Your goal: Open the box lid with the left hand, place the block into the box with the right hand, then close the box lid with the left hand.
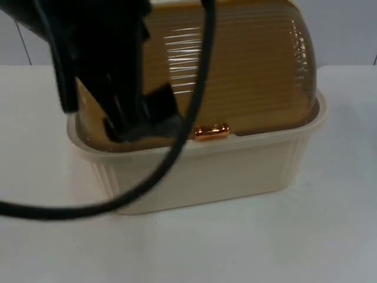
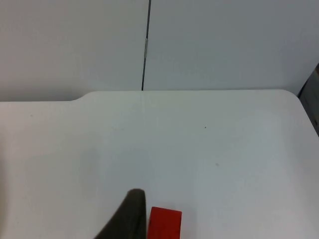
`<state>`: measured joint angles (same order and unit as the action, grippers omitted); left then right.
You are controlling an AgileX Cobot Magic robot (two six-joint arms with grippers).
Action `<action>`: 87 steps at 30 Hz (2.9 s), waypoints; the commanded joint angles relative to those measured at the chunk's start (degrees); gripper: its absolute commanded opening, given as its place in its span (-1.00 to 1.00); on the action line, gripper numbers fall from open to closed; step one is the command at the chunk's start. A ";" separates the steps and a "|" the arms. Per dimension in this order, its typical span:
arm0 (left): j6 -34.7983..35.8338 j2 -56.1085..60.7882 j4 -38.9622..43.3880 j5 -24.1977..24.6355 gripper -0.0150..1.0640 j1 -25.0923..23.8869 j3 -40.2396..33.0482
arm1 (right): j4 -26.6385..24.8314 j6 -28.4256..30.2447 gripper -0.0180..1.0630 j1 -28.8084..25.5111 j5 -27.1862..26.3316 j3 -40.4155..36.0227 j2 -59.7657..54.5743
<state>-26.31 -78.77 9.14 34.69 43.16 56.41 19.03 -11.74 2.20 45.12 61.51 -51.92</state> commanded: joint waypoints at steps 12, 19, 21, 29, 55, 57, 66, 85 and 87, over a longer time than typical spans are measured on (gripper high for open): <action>10.34 -8.41 14.47 -8.34 0.94 10.88 0.64 | -0.05 0.58 0.98 -0.35 -0.67 0.00 0.10; 26.98 -13.25 28.92 -10.61 0.94 12.24 0.31 | -0.05 0.81 0.98 -0.35 -0.81 0.00 0.10; 32.77 -13.98 33.10 -10.19 0.94 12.36 0.18 | 0.09 0.81 0.98 -0.35 -0.80 0.00 0.10; 68.99 -15.18 71.26 -5.59 0.94 17.81 -6.99 | 0.34 1.07 0.98 -0.35 -2.03 0.00 0.10; 85.27 -21.24 87.37 2.01 -0.98 20.11 -9.77 | 0.34 1.07 0.98 -0.35 -2.38 0.00 0.10; 85.27 -21.24 87.37 1.33 -0.98 20.01 -9.77 | 0.34 1.07 0.98 -0.35 -2.38 0.00 0.10; 77.27 -21.24 78.92 -5.96 -0.98 14.54 -8.72 | 0.34 1.07 0.98 -0.35 -2.11 0.00 0.10; 72.00 -21.24 77.79 -8.27 -0.98 13.97 -7.50 | 0.21 1.07 0.98 -0.35 -2.45 0.00 0.10; 71.69 -21.24 77.79 -7.78 -0.98 13.97 -7.50 | 0.21 1.07 0.98 -0.35 -2.45 0.00 0.10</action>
<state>45.37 -100.01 86.68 26.95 57.16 48.57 19.03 -10.81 2.20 43.60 61.51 -51.92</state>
